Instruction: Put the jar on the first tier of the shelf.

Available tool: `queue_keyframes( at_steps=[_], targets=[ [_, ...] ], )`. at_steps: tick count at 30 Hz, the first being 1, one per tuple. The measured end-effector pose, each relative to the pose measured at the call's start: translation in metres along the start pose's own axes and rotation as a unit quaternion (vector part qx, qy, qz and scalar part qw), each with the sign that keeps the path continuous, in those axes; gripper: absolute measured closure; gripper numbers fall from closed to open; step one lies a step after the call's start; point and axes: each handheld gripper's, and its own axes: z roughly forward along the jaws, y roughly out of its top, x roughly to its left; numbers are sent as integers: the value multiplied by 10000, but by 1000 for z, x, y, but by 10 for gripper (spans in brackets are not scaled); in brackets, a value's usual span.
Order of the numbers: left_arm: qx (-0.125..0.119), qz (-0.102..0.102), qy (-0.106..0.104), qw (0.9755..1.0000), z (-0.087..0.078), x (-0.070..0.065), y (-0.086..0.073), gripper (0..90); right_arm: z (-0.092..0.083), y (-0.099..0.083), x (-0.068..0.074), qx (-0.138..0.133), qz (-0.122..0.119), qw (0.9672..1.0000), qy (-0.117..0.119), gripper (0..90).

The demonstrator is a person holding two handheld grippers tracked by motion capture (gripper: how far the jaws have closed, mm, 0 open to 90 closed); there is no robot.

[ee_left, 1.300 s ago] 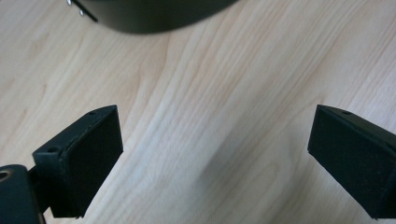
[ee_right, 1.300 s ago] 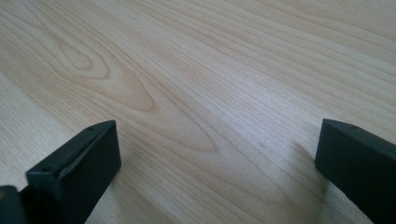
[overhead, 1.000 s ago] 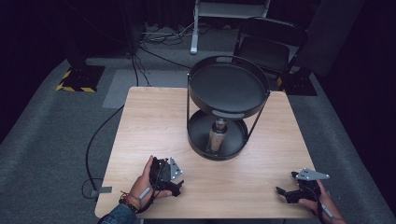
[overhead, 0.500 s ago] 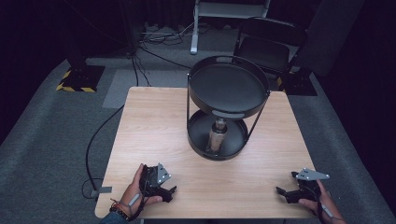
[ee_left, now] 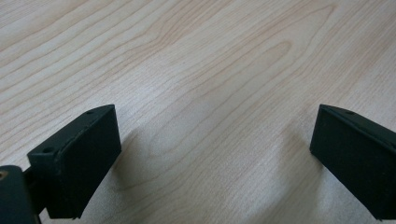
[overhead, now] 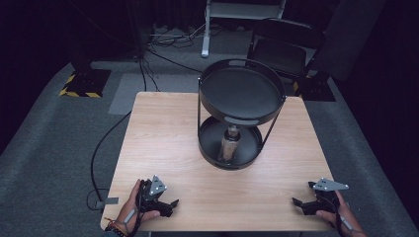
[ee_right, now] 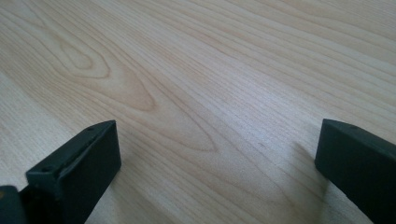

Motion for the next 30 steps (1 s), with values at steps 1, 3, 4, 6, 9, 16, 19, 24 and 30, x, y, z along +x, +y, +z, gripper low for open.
queue_keyframes(
  at_steps=[1,3,4,6,9,16,19,24,30],
  targets=[
    [2,-5,-9,10000,0,0,0,12,0,0,0,-2,1,10000,-2,0],
    [3,-11,-30,10000,0,0,0,9,0,0,0,-2,0,10000,-2,0],
    [6,-9,-21,10000,0,0,0,9,0,0,0,-1,2,10000,-2,0],
    [6,-9,-21,10000,0,0,0,8,0,0,0,-1,2,10000,-4,0],
    [6,-4,-26,10000,0,0,0,7,0,0,0,2,16,10000,-13,0],
    [6,-2,-24,10000,1,0,0,7,0,0,0,1,15,10000,-13,0],
    [12,1,-15,10000,1,0,0,6,0,0,0,1,16,10000,-12,0],
    [5,8,-34,10000,0,1,0,6,0,0,0,2,16,10000,-12,0],
    [13,16,-38,10000,1,1,0,5,0,0,0,0,10,10000,-7,0]
  ],
)
